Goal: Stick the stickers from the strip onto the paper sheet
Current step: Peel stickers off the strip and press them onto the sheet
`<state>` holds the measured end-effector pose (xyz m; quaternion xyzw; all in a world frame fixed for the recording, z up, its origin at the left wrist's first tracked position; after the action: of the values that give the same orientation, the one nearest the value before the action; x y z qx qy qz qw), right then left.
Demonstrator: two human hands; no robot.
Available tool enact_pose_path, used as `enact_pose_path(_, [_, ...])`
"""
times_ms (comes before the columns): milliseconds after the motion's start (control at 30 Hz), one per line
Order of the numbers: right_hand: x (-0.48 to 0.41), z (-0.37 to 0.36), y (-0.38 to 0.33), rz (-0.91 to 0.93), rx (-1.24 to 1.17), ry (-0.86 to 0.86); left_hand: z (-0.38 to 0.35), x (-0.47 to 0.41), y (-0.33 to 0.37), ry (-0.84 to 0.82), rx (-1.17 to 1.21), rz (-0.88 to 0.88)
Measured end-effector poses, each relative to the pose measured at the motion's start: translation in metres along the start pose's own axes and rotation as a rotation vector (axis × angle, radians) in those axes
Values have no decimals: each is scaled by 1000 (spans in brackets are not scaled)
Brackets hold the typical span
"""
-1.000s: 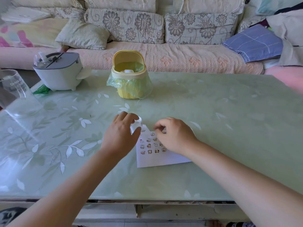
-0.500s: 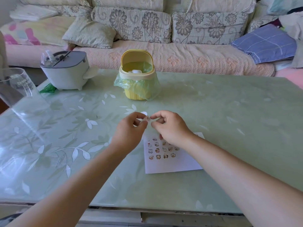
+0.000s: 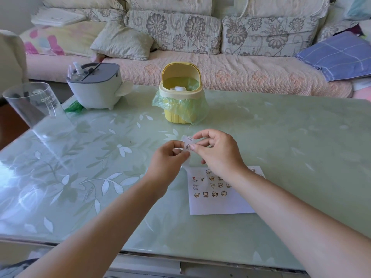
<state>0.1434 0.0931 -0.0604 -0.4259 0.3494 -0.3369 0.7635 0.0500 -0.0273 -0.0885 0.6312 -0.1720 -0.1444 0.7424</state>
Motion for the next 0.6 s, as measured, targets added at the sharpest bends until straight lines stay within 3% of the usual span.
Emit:
enact_pose_path(167, [-1, -1, 2, 35, -4, 17, 1, 0, 1, 2, 5, 24])
enact_pose_path(433, [7, 3, -7, 245, 160, -27, 9, -1, 8, 81, -21, 85])
enact_pose_path(600, [12, 5, -15, 411, 261, 72, 8, 1, 7, 88, -40, 107])
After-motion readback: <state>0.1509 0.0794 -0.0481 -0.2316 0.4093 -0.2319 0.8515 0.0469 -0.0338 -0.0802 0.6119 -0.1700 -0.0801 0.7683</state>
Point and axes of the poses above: each hand's wrist, its own x-axis away from the middle knuckle, its own z-axis out of the back of the hand, y = z × x, the point moved 5 cm from there along -x, towards the middle knuckle, and after that the axes turned 15 degrees about y, right-handed, at the moved point
